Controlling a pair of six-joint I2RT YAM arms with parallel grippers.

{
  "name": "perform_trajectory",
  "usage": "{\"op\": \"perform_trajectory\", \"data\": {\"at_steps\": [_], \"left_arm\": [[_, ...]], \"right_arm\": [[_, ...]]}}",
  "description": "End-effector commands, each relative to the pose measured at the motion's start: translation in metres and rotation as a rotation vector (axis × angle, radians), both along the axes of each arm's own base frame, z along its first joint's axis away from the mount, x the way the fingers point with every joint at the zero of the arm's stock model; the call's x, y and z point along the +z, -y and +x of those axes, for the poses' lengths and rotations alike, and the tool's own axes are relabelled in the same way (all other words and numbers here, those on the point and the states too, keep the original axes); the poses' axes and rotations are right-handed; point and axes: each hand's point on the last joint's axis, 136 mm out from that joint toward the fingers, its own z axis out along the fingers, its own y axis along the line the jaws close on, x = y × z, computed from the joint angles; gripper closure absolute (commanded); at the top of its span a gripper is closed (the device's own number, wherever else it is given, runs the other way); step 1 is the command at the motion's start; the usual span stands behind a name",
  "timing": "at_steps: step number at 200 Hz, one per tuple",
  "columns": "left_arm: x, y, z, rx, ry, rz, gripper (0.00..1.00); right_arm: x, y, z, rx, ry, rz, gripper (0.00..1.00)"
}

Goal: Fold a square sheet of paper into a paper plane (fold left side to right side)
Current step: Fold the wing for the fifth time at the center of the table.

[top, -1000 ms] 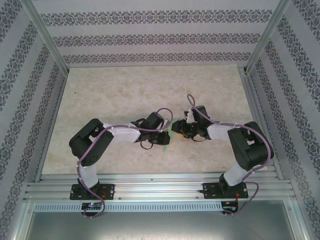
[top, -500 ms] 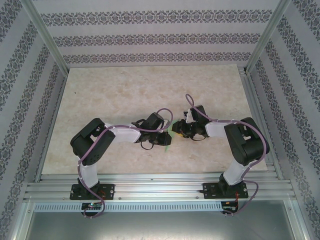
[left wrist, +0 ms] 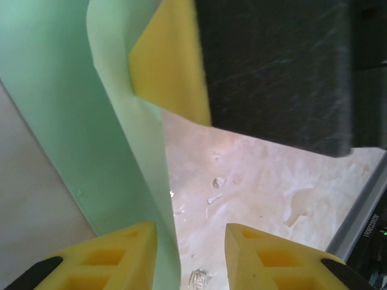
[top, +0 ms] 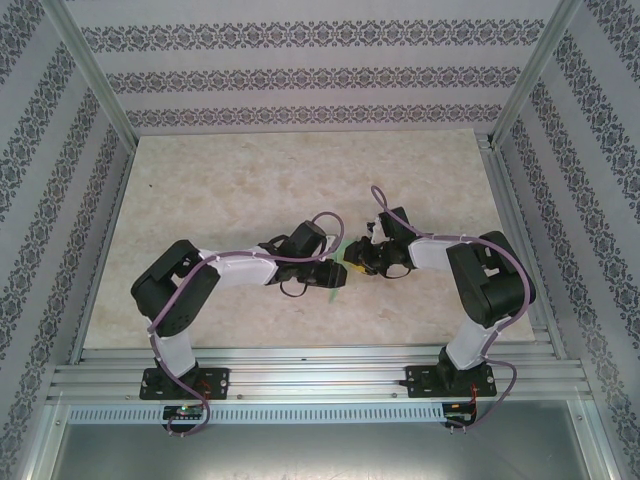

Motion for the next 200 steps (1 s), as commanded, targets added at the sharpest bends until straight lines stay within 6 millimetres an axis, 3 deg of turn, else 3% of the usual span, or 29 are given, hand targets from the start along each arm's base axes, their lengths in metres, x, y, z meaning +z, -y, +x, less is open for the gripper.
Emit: {"op": "perform_trajectory", "data": {"at_steps": [1, 36, 82, 200], "left_arm": [[0.022, 0.001, 0.006, -0.006, 0.033, -0.022, 0.63], [0.039, -0.012, 0.017, 0.034, 0.058, -0.014, 0.59], [0.056, -0.033, 0.048, 0.118, 0.038, -0.105, 0.54], [0.016, -0.001, 0.073, 0.059, -0.066, -0.125, 0.67]], "right_arm": [[-0.03, 0.001, -0.002, 0.0, -0.024, -0.08, 0.66], [-0.029, 0.0, -0.002, 0.004, -0.019, -0.085, 0.66], [-0.027, -0.002, -0.001, 0.008, -0.012, -0.079, 0.66], [-0.023, -0.005, 0.0, 0.018, -0.007, -0.07, 0.66]]}}
